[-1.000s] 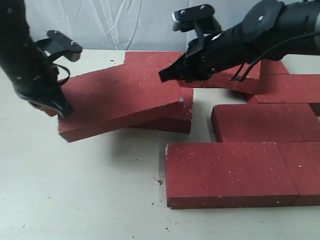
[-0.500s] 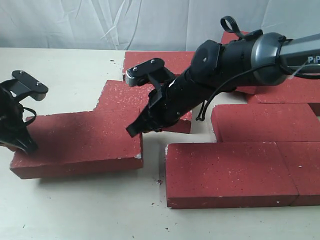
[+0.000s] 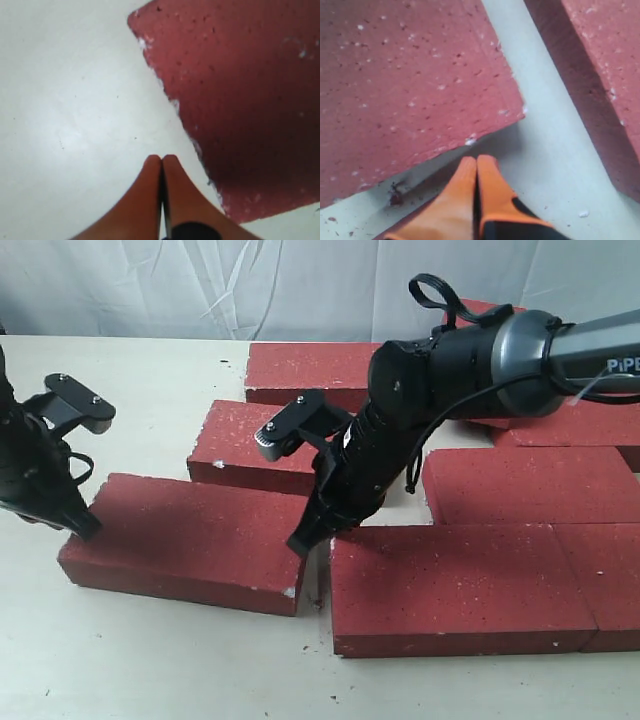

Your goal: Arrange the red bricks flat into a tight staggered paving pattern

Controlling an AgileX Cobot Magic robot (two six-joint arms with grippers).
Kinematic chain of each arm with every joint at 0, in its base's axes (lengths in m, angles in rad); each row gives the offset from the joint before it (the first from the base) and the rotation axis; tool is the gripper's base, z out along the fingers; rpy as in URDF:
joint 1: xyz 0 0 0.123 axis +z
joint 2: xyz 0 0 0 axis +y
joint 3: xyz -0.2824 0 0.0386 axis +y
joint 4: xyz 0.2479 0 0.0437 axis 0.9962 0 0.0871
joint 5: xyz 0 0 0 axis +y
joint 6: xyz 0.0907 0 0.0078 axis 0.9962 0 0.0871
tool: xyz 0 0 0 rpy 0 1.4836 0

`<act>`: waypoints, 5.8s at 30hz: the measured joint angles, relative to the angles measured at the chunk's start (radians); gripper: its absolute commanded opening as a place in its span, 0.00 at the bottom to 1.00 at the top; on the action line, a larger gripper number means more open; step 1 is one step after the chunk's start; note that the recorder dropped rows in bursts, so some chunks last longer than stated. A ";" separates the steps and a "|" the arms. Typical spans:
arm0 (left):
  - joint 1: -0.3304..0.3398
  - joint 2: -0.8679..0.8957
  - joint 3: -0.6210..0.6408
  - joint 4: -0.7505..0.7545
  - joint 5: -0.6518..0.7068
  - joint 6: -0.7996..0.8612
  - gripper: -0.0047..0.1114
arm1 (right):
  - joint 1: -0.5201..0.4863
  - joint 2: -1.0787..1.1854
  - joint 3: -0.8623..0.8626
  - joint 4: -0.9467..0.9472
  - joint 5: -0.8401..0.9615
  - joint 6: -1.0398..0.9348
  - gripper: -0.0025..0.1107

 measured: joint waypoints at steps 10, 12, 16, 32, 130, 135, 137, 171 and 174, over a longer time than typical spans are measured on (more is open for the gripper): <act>-0.002 0.002 -0.020 0.194 -0.026 -0.137 0.04 | -0.050 -0.040 -0.004 -0.080 0.045 0.015 0.01; -0.002 0.002 -0.033 0.181 -0.115 -0.195 0.04 | -0.096 -0.073 -0.004 -0.095 0.053 0.015 0.01; -0.004 0.004 -0.036 0.053 -0.411 -0.339 0.04 | -0.197 -0.137 -0.004 -0.081 0.057 0.015 0.01; -0.005 0.350 -0.368 -0.224 -0.304 -0.019 0.04 | -0.237 -0.012 -0.051 0.263 0.172 -0.457 0.01; -0.225 0.515 -0.422 -0.282 -0.546 0.055 0.04 | -0.225 0.030 -0.100 0.017 -0.046 -0.069 0.01; -0.249 0.515 -0.425 -0.280 -0.560 0.057 0.04 | -0.225 0.032 -0.100 0.000 -0.042 -0.071 0.01; -0.250 0.517 -0.425 -0.280 -0.565 0.057 0.04 | -0.225 0.032 -0.100 -0.002 -0.042 -0.071 0.01; -0.221 0.525 -0.488 -0.256 -0.505 0.055 0.04 | -0.225 -0.043 -0.100 -0.072 0.005 -0.071 0.01; -0.221 0.525 -0.492 -0.264 -0.507 0.055 0.04 | -0.237 -0.052 -0.100 -0.077 0.013 -0.071 0.01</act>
